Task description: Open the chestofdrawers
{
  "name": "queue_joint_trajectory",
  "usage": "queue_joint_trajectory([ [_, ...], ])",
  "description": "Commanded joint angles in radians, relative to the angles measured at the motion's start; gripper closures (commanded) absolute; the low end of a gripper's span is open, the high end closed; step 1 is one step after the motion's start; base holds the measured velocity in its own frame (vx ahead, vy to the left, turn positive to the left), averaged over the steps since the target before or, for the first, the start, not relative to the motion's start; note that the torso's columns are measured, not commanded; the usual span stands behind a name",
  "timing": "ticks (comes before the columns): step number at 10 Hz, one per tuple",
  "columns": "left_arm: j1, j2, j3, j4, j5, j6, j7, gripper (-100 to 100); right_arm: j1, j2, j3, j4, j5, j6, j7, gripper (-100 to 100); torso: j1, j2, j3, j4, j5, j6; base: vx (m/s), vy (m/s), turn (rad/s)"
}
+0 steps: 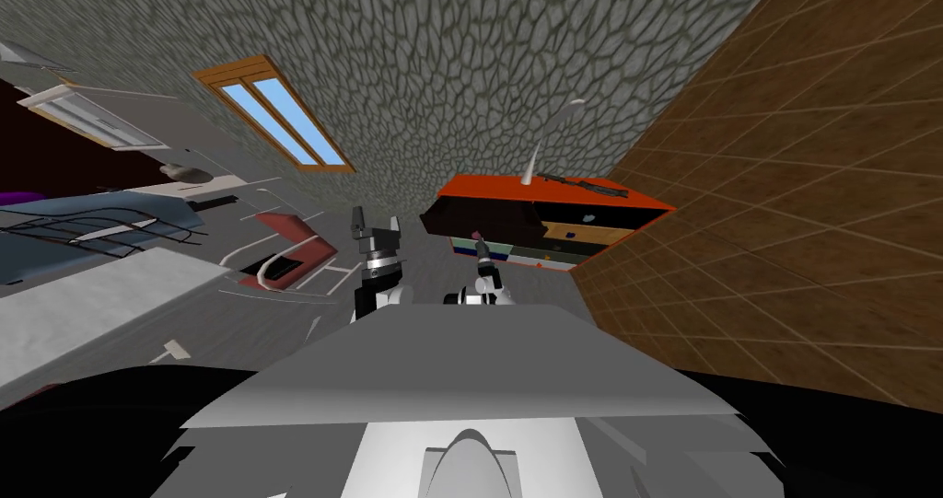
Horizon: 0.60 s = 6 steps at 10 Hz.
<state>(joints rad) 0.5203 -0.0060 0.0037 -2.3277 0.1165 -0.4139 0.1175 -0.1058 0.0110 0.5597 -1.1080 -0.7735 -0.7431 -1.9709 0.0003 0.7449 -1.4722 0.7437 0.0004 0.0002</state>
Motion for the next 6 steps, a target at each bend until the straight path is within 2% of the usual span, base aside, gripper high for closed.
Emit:
queue_joint_trajectory([
  [1,0.000,0.000,0.000,0.000,0.000,0.000,0.000,0,0.025,-0.020,-0.073,-0.037,-0.026,0.023,0.012,-100,-0.001,-0.003,-0.001,-0.003,0.000,-0.001,-0.077,0.000,0.468],
  [2,0.000,0.000,0.000,0.000,0.000,0.000,0.000,0,0.025,-0.020,-0.091,-0.037,-0.026,0.023,0.012,-100,-0.002,-0.009,-0.005,-0.006,-0.001,0.000,-0.023,-0.004,0.121],
  [3,0.000,0.000,0.000,0.000,0.000,0.000,0.000,0,0.049,-0.040,-0.122,-0.073,-0.053,0.047,0.024,-100,-0.002,-0.013,-0.007,-0.007,-0.001,0.001,-0.060,0.007,0.383],
  [4,0.000,0.000,0.000,0.000,0.000,0.000,0.000,0,0.049,-0.040,-0.150,-0.073,-0.053,0.047,0.024,-100,-0.002,-0.011,-0.006,-0.007,-0.001,0.000,-0.069,0.004,0.349],
  [5,0.000,0.000,0.000,0.000,0.000,0.000,0.000,0,0.049,-0.040,-0.177,-0.073,-0.053,0.047,0.024,-100,-0.001,-0.008,-0.004,-0.006,-0.001,0.000,-0.031,0.004,0.102],
  [6,0.000,0.000,0.000,0.000,0.000,0.000,0.000,0,0.049,-0.040,-0.181,-0.073,-0.053,0.047,0.024,-100,-0.001,-0.008,-0.004,-0.006,0.000,0.001,-0.004,0.002,-0.010],
])
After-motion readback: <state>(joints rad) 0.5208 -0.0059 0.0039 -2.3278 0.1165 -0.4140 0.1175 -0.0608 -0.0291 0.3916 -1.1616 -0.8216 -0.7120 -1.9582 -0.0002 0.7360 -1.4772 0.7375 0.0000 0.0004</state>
